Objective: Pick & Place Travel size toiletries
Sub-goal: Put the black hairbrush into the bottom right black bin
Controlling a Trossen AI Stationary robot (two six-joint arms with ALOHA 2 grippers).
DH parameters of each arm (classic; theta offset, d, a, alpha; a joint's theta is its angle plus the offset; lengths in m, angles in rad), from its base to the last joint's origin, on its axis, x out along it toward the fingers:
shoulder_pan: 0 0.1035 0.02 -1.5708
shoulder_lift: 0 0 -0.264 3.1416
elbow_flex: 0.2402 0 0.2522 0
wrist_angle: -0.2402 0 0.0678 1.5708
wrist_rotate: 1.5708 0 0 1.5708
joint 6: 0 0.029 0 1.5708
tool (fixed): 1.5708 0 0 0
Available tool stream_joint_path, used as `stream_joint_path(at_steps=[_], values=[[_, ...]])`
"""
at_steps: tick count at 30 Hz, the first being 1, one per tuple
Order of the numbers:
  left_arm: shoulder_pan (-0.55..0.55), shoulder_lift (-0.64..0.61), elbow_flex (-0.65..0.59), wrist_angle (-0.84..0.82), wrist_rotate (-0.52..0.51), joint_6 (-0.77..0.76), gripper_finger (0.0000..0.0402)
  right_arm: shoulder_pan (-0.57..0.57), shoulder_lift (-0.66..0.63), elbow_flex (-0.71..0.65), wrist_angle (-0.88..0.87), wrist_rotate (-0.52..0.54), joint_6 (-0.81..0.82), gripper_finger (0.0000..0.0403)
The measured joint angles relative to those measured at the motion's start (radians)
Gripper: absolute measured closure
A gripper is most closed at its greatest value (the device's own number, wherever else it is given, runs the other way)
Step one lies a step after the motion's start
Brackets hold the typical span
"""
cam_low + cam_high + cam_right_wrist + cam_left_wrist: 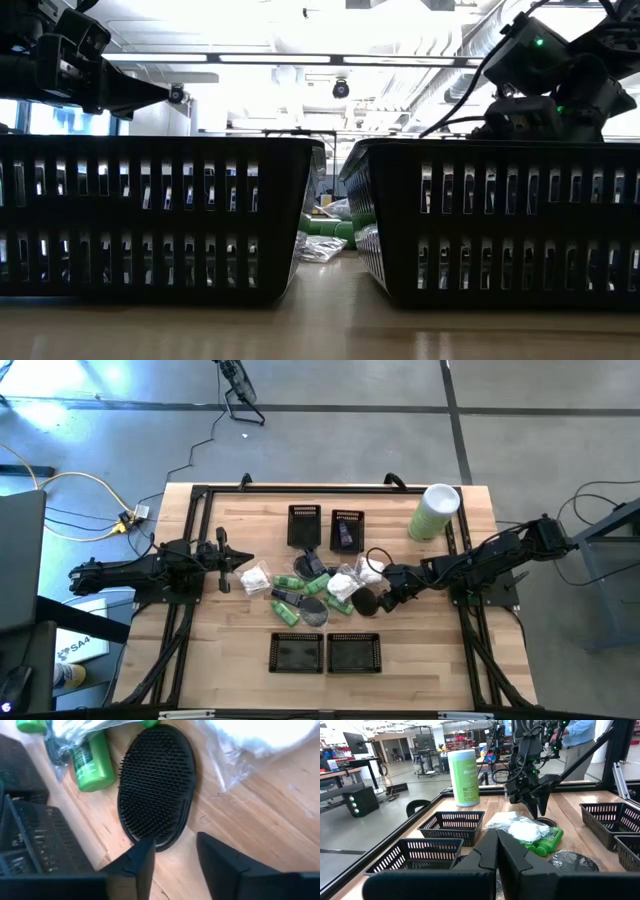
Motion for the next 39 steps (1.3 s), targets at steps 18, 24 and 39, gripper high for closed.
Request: stream_joint_path(at_steps=[18, 24, 39], values=[[0.000, 0.000, 0.000, 0.000, 0.000, -0.001, 0.0402, 0.000, 0.126, 0.001, 0.202, 0.002, -0.004, 0.0277], [0.000, 0.000, 0.000, 0.000, 0.000, -0.001, 0.0402, 0.001, 0.130, 0.000, 0.196, 0.053, -0.004, 0.0346], [0.000, 0.000, 0.000, 0.000, 0.000, 0.000, 0.0402, 0.000, 0.124, 0.000, 0.206, -0.010, -0.029, 0.0399]])
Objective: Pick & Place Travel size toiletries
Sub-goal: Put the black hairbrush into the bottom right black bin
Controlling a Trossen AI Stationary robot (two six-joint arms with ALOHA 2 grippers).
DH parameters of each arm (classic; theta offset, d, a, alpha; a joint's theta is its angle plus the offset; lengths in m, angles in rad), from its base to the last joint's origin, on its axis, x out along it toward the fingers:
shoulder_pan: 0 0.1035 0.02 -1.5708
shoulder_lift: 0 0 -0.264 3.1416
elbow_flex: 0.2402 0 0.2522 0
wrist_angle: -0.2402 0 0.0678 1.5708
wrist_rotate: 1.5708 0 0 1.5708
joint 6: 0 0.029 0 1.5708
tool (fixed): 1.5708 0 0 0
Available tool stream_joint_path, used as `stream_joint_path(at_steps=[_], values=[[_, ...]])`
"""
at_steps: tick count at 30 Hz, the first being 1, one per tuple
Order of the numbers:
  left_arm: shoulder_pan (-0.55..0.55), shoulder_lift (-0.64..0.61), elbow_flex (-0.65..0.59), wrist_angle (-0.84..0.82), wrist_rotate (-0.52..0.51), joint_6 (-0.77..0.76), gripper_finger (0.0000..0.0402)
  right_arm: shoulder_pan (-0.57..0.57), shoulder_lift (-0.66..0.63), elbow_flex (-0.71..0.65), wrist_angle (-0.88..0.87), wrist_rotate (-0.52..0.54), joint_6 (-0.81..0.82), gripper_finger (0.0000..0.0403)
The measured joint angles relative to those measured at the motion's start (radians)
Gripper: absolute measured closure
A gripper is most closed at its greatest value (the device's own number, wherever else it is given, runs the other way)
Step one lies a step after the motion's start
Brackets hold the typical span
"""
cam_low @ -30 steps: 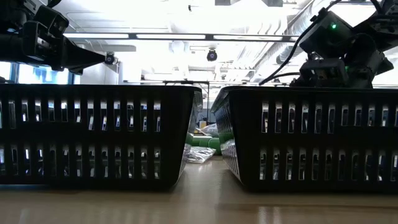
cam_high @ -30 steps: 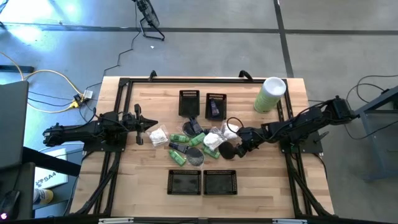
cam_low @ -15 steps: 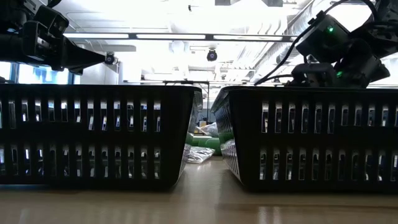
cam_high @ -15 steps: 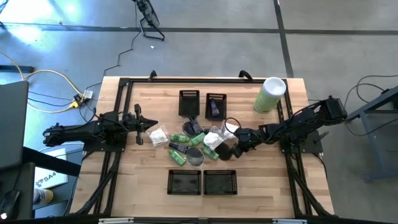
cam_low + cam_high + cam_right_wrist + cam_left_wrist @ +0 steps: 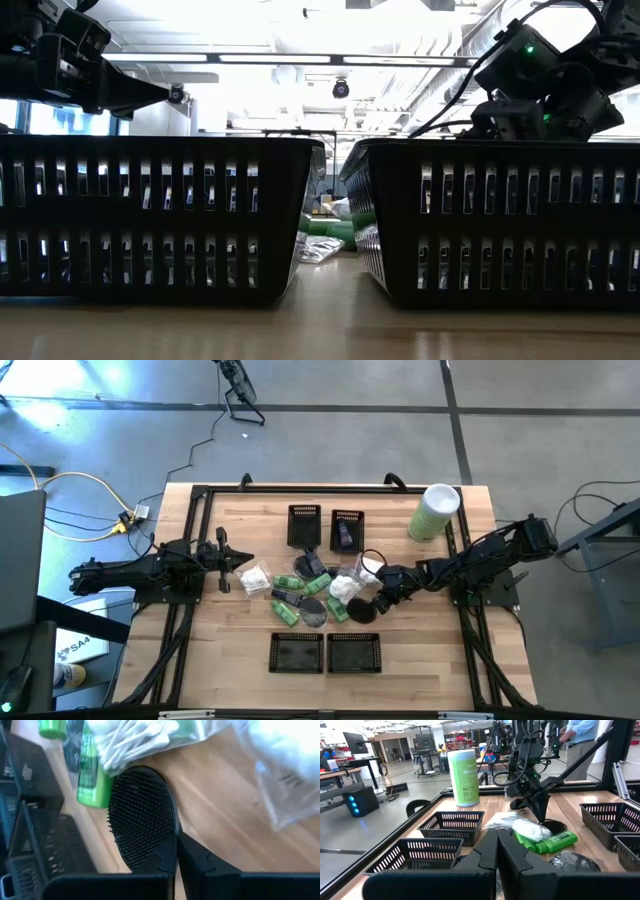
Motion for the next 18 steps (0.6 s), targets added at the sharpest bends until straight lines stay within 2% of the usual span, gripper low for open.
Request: stream_joint_path(at_steps=[5, 18], values=[[0.000, 0.000, 0.000, 0.000, 0.000, 0.000, 0.0402, 0.000, -0.048, -0.002, 0.002, 0.003, -0.020, 0.0399], [0.000, 0.000, 0.000, 0.000, 0.000, 0.000, 0.0402, 0.000, -0.258, -0.001, -0.061, 0.124, -0.079, 0.0399]])
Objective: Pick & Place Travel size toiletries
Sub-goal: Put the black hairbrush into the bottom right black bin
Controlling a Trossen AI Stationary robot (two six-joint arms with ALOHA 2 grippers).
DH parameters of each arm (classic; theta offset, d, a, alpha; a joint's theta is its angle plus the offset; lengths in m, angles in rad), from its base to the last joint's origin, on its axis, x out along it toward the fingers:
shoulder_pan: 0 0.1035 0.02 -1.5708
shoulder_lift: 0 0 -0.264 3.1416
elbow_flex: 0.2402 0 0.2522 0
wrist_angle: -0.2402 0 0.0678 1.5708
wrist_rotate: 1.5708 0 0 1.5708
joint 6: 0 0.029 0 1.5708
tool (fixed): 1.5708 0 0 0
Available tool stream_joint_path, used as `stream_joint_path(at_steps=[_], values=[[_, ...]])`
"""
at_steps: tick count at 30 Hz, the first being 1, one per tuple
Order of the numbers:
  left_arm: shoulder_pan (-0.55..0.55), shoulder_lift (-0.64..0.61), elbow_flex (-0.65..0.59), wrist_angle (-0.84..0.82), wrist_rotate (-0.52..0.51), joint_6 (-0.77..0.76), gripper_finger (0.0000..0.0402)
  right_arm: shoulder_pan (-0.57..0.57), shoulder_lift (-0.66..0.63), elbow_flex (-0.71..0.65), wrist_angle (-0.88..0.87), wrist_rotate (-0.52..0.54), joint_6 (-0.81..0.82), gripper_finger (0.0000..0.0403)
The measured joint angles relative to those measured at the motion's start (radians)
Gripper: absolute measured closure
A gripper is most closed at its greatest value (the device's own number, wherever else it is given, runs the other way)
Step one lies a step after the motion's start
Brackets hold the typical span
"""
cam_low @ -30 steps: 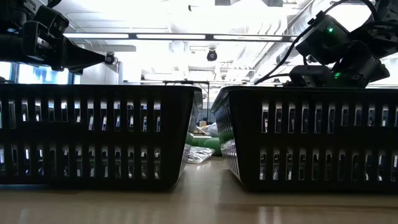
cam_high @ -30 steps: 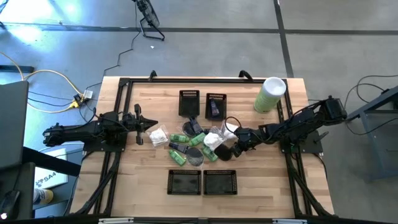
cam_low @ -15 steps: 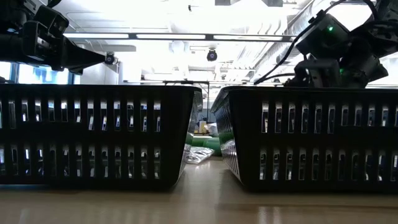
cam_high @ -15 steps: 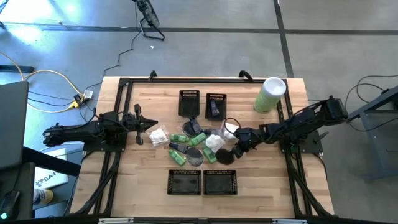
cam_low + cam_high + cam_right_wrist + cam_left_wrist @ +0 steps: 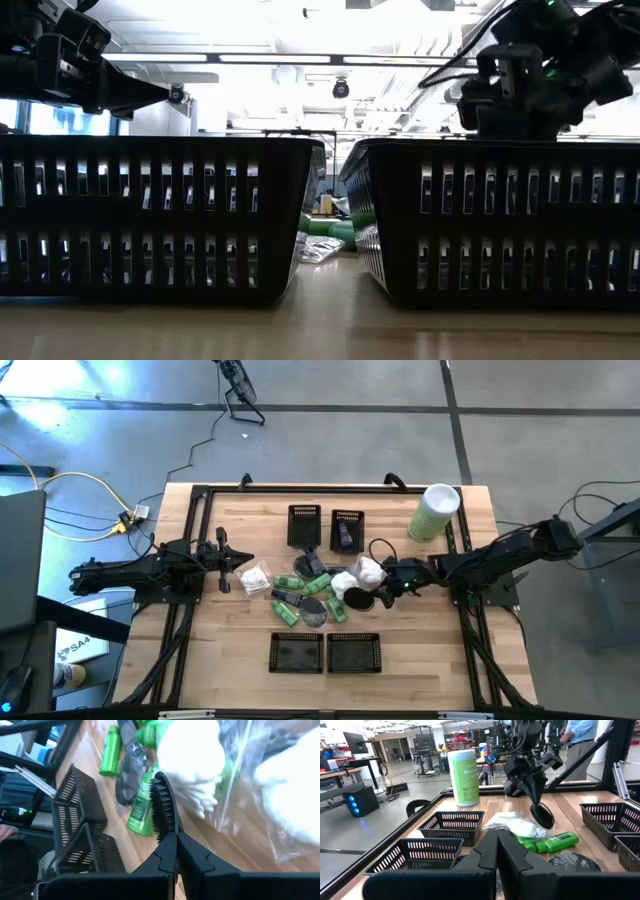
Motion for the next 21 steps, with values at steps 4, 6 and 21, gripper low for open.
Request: stream_joint_path(at_steps=[4, 6, 21], values=[[0.000, 0.000, 0.000, 0.000, 0.000, 0.000, 0.0402, 0.000, -0.043, 0.000, -0.006, 0.032, -0.009, 0.0399], [0.000, 0.000, 0.000, 0.000, 0.000, 0.000, 0.0402, 0.000, -0.060, 0.001, 0.002, 0.050, -0.020, 0.0399], [0.000, 0.000, 0.000, 0.000, 0.000, 0.000, 0.0402, 0.092, -0.122, 0.001, 0.030, 0.348, -0.102, 0.0399]])
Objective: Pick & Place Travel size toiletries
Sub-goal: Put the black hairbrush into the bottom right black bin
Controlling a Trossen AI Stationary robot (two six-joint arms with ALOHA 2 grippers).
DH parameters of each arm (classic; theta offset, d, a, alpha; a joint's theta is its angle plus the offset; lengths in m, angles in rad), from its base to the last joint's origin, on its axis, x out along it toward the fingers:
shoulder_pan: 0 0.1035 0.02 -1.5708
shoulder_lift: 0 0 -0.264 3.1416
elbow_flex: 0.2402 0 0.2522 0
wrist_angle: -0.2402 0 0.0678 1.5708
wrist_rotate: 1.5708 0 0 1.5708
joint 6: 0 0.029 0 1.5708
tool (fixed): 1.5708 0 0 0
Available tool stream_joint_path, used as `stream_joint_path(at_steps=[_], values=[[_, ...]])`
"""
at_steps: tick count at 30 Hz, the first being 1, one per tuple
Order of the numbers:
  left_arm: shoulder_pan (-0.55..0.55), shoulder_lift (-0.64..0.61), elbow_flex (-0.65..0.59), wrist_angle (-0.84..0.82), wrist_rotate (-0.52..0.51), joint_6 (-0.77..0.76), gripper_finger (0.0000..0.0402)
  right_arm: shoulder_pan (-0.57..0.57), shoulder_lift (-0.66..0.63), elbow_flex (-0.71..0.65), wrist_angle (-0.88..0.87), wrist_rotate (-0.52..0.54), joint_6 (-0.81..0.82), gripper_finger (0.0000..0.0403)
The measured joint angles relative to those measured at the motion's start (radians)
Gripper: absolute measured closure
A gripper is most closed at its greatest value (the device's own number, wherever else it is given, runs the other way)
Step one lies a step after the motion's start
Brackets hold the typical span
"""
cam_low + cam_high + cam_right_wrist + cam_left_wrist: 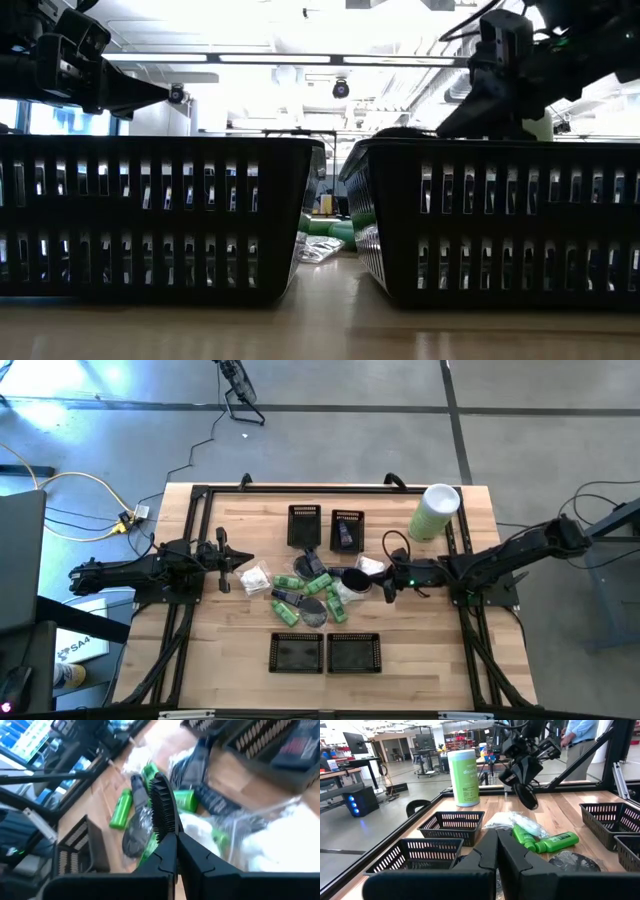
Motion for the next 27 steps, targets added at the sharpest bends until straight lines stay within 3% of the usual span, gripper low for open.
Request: stream_joint_path(at_steps=[12, 27], values=[[0.000, 0.000, 0.000, 0.000, 0.000, -0.003, 0.0402, 0.086, 0.000, 0.000, 0.134, 0.331, -0.207, 0.0399], [0.000, 0.000, 0.000, 0.000, 0.007, -0.079, 0.0402, 0.120, 0.000, 0.000, 0.168, 0.458, -0.264, 0.0399]])
